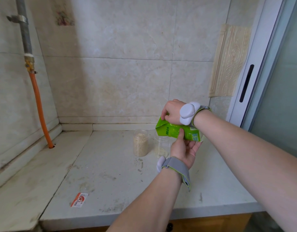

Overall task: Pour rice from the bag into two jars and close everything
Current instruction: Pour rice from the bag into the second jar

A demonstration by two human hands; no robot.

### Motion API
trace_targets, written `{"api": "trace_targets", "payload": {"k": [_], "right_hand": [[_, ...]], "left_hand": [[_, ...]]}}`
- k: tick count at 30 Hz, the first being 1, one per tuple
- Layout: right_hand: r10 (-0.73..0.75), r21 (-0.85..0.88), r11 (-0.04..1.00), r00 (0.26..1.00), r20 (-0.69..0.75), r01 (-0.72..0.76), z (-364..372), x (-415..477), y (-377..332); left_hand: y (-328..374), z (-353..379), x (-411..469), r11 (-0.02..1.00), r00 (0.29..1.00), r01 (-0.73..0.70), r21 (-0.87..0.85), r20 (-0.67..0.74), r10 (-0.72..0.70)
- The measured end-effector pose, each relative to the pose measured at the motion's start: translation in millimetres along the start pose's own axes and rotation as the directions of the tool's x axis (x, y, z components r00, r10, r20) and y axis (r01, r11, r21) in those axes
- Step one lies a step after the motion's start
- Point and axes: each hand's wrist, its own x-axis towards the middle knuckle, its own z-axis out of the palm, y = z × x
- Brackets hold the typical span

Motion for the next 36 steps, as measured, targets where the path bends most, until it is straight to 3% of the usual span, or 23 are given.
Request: {"api": "trace_targets", "payload": {"k": [36], "right_hand": [[-0.044,-0.139,0.989,0.994,0.099,0.058,-16.3,-0.7,-3.8]], "left_hand": [[6.2,12.6,-11.1,0.982,0.998,0.049,-0.181,0.044,-0.042]]}}
